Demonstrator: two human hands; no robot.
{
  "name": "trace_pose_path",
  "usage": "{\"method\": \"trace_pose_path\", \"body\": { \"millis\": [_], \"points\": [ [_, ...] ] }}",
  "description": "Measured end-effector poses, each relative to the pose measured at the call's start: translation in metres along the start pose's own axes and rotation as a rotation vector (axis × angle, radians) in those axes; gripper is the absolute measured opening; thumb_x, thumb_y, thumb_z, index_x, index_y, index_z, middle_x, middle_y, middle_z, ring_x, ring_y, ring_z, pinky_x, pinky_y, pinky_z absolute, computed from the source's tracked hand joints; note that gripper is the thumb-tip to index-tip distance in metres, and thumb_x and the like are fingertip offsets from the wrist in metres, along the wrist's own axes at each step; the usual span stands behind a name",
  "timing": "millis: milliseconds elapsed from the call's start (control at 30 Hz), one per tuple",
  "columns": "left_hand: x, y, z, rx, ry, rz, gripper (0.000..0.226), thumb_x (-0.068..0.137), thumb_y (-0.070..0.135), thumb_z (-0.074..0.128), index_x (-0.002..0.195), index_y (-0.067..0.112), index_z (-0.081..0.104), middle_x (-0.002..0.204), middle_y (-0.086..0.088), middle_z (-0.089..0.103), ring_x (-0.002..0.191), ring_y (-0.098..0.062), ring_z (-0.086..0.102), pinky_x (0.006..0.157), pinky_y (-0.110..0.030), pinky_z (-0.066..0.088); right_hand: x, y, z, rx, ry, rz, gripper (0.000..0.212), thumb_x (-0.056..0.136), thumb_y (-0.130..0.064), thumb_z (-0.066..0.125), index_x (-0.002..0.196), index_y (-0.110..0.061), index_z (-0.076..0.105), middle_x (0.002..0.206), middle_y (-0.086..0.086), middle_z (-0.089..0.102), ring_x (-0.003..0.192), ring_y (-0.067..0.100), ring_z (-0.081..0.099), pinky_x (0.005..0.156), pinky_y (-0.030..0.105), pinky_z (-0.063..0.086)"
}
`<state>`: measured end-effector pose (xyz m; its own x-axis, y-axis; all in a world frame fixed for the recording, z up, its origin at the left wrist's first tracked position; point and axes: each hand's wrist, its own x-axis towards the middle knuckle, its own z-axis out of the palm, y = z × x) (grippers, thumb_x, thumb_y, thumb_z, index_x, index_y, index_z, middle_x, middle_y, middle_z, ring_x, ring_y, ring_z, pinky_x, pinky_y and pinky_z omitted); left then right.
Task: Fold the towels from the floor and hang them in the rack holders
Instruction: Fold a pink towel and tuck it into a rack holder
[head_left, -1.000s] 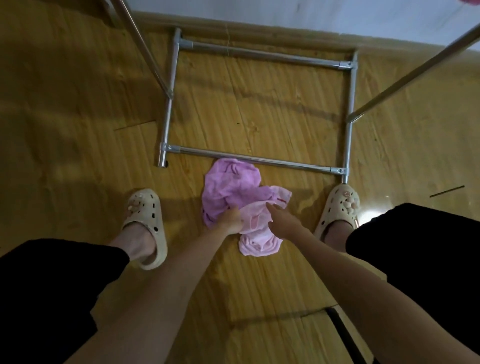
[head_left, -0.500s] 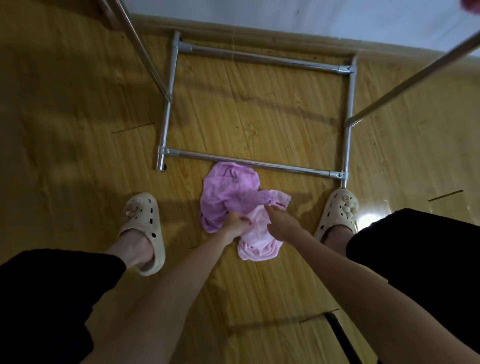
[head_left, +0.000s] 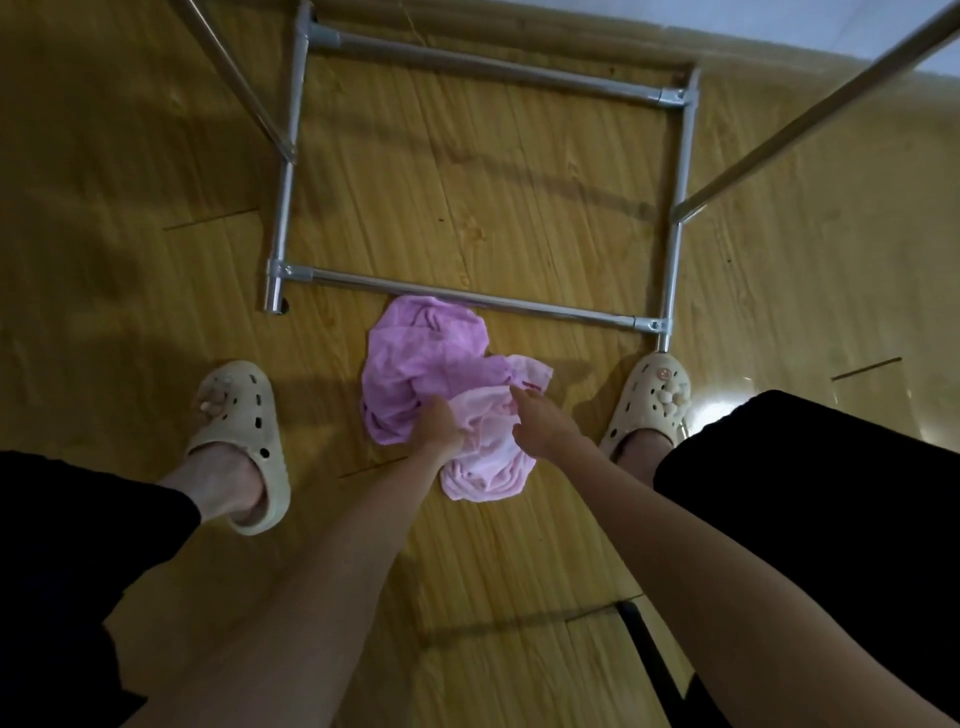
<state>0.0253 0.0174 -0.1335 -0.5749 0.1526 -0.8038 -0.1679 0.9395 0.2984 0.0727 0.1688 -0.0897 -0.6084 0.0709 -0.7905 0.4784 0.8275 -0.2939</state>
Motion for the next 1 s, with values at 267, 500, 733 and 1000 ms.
{"method": "trace_pose_path", "body": {
  "millis": [267,500,733,1000],
  "points": [
    [-0.010,0.001,-0.007,-0.098,0.046,0.110,0.017,0.081,0.022,0.068,0.084,0.007,0.062,0.086,-0.014,0.066,0.083,-0.028,0.062,0.066,-0.036,0.041,-0.001,0.009,-0.002,0.016,-0.023,0.040,0.064,0.092,-0.008,0.047,0.150,-0.010,0.020,0.148,0.013,0.037,0.129,0.030,0.046,0.099,0.041,0.045],
    [-0.073,0.003,-0.056,-0.318,-0.076,0.488,0.013,0.081,0.009,0.072,0.080,0.016,0.060,0.074,0.004,0.056,0.067,-0.003,0.050,0.060,-0.019,0.037,-0.050,-0.011,-0.019,0.075,0.047,-0.139,0.072,0.083,-0.004,0.060,0.147,-0.016,0.030,0.138,0.014,0.045,0.119,0.032,0.051,0.090,0.042,0.048],
    [-0.181,0.016,-0.132,-0.445,-0.027,0.597,0.020,0.086,0.003,0.066,0.105,-0.004,0.066,0.095,-0.014,0.067,0.087,-0.016,0.056,0.075,-0.028,0.042,-0.140,-0.044,-0.057,0.288,0.379,-0.305,0.013,0.088,-0.006,0.059,0.098,0.001,0.064,0.104,0.017,0.065,0.098,0.033,0.059,0.077,0.028,0.038],
    [-0.311,0.040,-0.192,-0.944,-0.057,0.594,0.028,0.094,0.015,0.053,0.080,0.024,0.076,0.084,0.007,0.072,0.082,-0.006,0.066,0.077,-0.020,0.049,-0.242,-0.065,-0.103,0.427,0.602,-0.393,0.008,0.087,-0.008,0.062,0.094,-0.004,0.062,0.083,0.010,0.068,0.077,0.027,0.061,0.071,0.039,0.046]
  ]
}}
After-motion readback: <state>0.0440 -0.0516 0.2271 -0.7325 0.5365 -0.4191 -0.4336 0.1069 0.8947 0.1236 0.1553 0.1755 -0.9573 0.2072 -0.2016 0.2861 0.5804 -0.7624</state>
